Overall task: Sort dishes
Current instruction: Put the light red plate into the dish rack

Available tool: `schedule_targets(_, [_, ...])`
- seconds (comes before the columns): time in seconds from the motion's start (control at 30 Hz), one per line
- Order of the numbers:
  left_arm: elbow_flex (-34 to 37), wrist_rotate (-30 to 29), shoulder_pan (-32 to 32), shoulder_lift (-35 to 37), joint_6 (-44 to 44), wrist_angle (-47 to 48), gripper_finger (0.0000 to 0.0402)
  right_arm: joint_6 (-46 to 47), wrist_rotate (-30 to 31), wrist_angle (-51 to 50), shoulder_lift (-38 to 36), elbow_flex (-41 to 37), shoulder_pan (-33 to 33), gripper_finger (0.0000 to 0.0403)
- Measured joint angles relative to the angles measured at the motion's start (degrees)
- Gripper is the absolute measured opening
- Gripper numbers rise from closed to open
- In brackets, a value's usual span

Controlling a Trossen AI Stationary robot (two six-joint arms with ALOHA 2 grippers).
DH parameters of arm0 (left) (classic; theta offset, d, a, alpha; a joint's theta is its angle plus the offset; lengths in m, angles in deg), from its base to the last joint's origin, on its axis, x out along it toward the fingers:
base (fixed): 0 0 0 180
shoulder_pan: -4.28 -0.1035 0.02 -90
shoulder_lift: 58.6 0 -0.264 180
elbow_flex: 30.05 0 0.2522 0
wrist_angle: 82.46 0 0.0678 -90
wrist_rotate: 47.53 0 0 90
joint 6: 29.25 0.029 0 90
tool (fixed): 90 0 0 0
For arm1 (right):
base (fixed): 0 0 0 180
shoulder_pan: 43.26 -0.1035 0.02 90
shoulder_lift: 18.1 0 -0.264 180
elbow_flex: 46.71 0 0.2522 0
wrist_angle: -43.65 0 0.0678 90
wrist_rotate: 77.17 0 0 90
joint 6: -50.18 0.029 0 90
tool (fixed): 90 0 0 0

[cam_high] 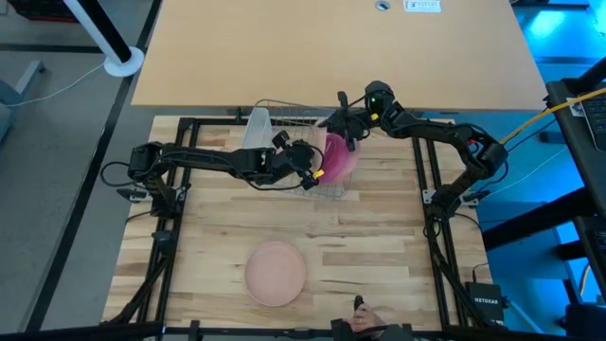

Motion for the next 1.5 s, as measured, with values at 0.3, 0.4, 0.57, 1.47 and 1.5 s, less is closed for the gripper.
schedule_targets(0.3, [0.0,0.1,0.0,0.0,1.6,-0.8,0.0060,9.4,0.1,0.0,0.0,0.0,0.0,0.0087])
schedule_targets(0.4, [0.0,-0.2,0.0,0.0,2.2,-0.7,0.0060,15.1,0.4,-0.5,0.0,0.1,0.0,0.0087])
schedule_targets(0.57, [0.0,-0.5,0.0,0.0,3.7,-0.5,0.0060,22.4,1.2,-3.9,-0.1,0.1,0.1,0.0088])
schedule_targets(1.47, [0.0,-0.3,-0.5,0.0,3.7,-0.7,0.0060,31.4,5.3,-7.7,-0.1,0.1,0.0,0.0088])
schedule_targets(1.5, [0.0,-0.3,-0.5,0.0,3.7,-0.7,0.0060,31.4,5.3,-7.9,-0.1,0.1,0.0,0.0088])
